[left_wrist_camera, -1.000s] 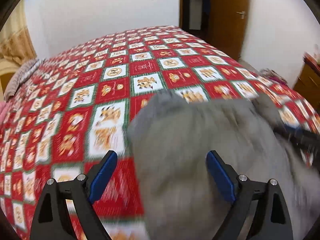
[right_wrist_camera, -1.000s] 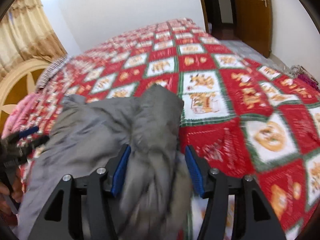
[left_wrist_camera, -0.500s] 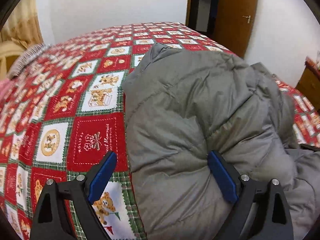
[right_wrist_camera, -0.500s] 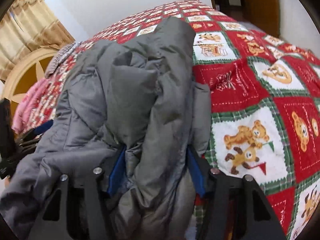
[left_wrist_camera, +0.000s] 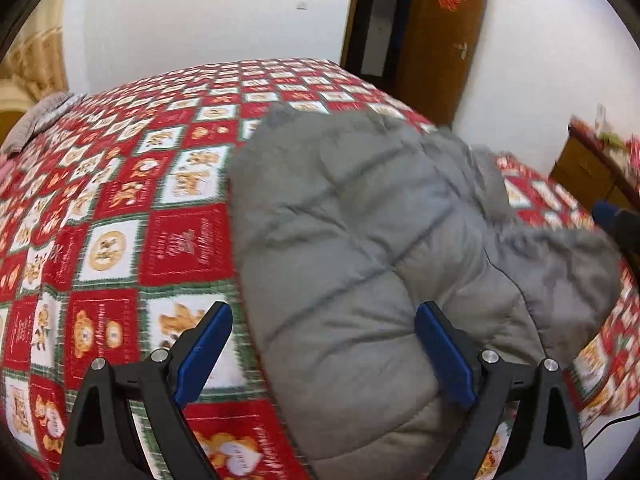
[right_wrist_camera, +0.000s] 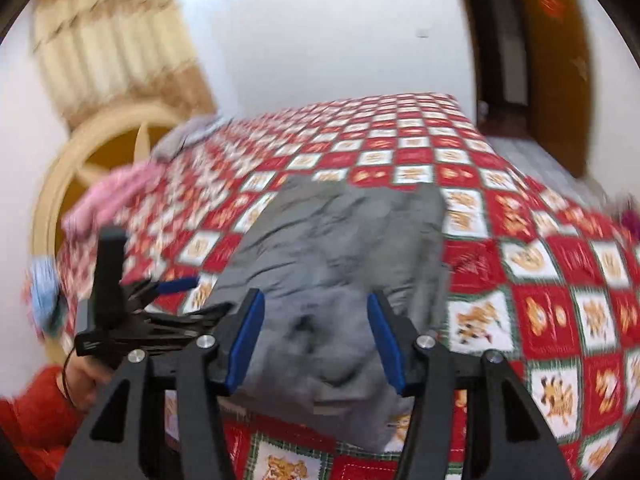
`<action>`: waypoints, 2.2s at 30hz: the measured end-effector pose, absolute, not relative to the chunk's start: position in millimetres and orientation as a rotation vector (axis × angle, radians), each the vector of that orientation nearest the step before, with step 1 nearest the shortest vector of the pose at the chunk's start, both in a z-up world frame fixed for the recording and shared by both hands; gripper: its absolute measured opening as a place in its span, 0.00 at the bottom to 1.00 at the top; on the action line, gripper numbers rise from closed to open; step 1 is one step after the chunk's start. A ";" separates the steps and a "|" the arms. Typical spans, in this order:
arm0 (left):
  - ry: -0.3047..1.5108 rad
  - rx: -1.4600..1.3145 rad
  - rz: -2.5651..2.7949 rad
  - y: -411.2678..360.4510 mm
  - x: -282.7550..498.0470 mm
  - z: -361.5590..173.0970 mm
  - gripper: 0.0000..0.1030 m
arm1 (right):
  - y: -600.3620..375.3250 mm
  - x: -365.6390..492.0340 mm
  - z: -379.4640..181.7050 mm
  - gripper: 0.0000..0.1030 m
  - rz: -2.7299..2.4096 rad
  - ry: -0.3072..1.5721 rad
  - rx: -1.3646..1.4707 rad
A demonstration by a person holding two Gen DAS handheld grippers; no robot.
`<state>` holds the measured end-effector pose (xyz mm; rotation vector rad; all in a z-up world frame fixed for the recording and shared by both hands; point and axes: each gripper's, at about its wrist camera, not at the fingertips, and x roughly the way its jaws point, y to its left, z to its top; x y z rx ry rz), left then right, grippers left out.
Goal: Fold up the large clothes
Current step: 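Grasp the grey jacket bundle with both grippers from its two sides, then lift the grey jacket bundle off the quilt with both grippers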
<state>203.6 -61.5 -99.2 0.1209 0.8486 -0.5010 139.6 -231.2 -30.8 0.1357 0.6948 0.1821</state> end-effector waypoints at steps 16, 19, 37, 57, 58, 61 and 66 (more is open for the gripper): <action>0.934 0.038 -0.567 -57.5 216.7 -124.6 0.95 | -267.2 142.6 -154.9 0.17 0.102 0.909 0.444; 0.911 -0.046 -0.610 -30.9 217.9 -104.7 0.95 | -274.1 130.7 -127.0 0.31 0.110 0.887 0.457; 1.008 -0.407 -0.658 -43.7 308.5 -141.7 0.95 | -319.9 217.7 -142.1 1.00 0.048 0.836 0.477; 0.985 -0.213 -0.679 -68.1 305.2 -143.3 0.69 | -281.0 226.0 -153.3 0.58 0.151 0.839 0.380; 0.982 -0.215 -0.674 -66.6 301.5 -141.4 0.66 | -281.1 226.4 -153.4 0.54 0.155 0.846 0.399; 0.983 -0.209 -0.650 -61.9 288.4 -134.0 0.61 | -281.6 220.9 -153.7 0.48 0.189 0.863 0.499; 1.008 -0.191 -0.613 -36.9 256.9 -128.5 0.61 | -260.7 193.0 -156.0 0.47 0.261 0.904 0.545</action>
